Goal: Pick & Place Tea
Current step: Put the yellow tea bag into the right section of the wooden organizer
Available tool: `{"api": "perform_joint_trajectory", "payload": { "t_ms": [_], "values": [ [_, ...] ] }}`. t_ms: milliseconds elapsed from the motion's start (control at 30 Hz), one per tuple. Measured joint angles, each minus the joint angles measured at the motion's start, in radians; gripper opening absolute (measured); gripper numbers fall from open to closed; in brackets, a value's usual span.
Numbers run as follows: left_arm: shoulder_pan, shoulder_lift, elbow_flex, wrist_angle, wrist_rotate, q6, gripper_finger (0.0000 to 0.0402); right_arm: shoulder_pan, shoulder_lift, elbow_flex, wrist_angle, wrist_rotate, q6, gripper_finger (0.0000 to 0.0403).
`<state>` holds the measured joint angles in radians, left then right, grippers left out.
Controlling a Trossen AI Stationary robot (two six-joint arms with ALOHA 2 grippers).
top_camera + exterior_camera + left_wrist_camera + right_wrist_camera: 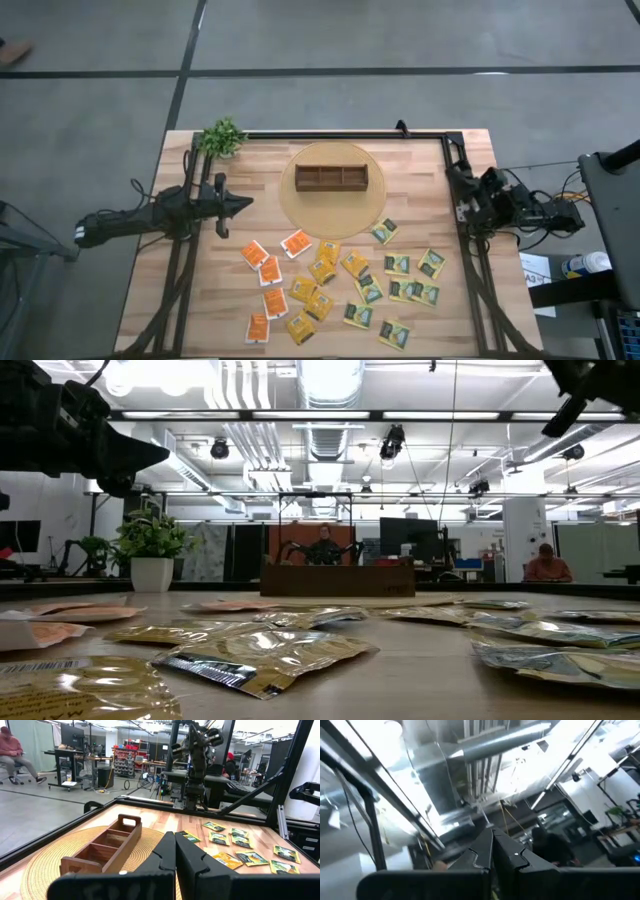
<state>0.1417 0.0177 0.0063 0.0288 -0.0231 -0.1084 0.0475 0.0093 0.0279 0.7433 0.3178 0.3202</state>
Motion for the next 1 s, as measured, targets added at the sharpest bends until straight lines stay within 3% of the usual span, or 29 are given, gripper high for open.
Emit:
{"api": "perform_joint_trajectory", "payload": {
  "t_ms": [333,1000],
  "values": [
    [0.0,0.0,0.0,0.0,0.0,0.0,0.0,0.0,0.128,0.242,-0.103,-0.001,-0.116,0.0009],
    [0.0,0.0,0.0,0.0,0.0,0.0,0.0,0.0,0.729,0.847,-0.677,-0.003,-0.291,0.0009]
  ]
}}
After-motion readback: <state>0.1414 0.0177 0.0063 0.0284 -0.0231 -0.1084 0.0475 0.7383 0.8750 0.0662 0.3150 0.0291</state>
